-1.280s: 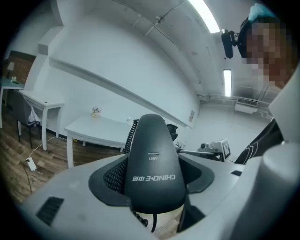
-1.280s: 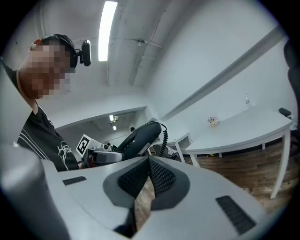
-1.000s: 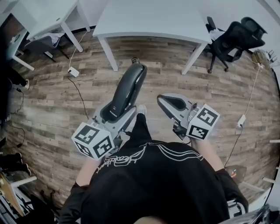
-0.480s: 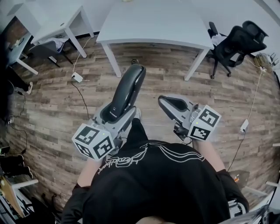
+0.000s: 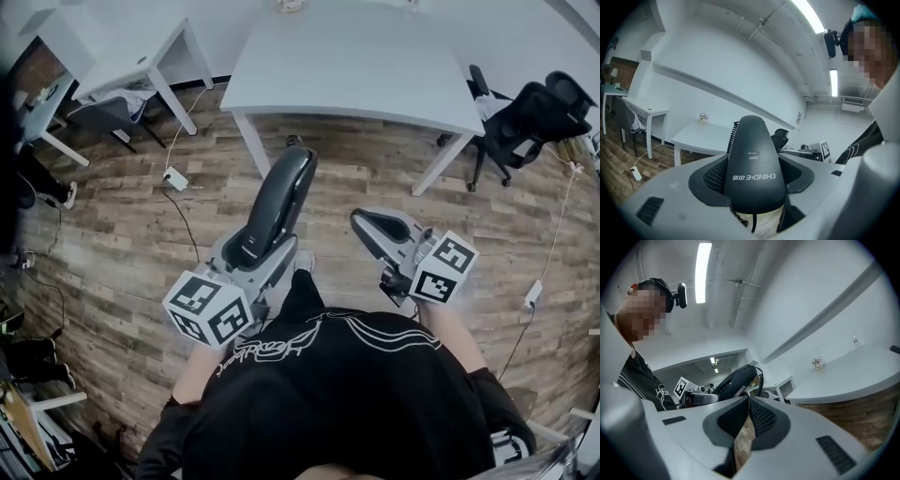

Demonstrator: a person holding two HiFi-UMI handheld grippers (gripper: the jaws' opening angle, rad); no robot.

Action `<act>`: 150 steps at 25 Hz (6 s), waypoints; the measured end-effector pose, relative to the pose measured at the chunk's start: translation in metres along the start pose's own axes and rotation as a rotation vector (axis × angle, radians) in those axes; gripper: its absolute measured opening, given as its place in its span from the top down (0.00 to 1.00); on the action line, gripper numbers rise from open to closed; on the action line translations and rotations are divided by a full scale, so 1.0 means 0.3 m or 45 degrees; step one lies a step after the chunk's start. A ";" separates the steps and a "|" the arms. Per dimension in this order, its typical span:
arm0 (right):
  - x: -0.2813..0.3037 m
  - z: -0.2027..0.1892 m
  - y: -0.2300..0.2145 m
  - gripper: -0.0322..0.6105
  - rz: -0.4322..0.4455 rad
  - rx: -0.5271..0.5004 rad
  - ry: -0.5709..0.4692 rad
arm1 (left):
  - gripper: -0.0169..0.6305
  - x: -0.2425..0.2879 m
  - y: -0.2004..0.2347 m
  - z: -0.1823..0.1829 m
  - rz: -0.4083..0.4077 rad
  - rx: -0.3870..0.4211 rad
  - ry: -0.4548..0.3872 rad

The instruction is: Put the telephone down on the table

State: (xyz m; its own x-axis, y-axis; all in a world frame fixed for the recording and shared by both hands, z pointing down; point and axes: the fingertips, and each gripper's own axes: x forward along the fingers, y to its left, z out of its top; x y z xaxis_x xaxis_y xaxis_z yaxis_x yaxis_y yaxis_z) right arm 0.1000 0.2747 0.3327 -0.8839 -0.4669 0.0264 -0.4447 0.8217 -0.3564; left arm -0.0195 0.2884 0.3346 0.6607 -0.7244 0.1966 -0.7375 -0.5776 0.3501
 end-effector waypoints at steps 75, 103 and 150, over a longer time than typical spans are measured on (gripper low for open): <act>1.177 0.401 -1.681 0.89 -0.004 0.289 0.210 | 0.53 1.473 1.637 0.489 0.285 -0.054 0.273; 1.209 0.260 -1.800 0.89 -0.031 0.429 0.296 | 0.53 1.659 1.773 0.100 0.429 0.099 0.580; 1.067 0.351 -1.377 0.89 -0.054 0.248 0.160 | 0.40 1.178 1.329 0.413 0.071 -0.054 0.266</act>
State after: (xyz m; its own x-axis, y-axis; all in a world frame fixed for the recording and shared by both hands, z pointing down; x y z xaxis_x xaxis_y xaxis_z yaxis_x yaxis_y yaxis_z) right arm 0.0160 -0.2486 0.3901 -0.8814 -0.4455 0.1568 -0.4564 0.7181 -0.5254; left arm -0.0973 -0.2445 0.4301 0.6368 -0.6585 0.4011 -0.7702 -0.5190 0.3708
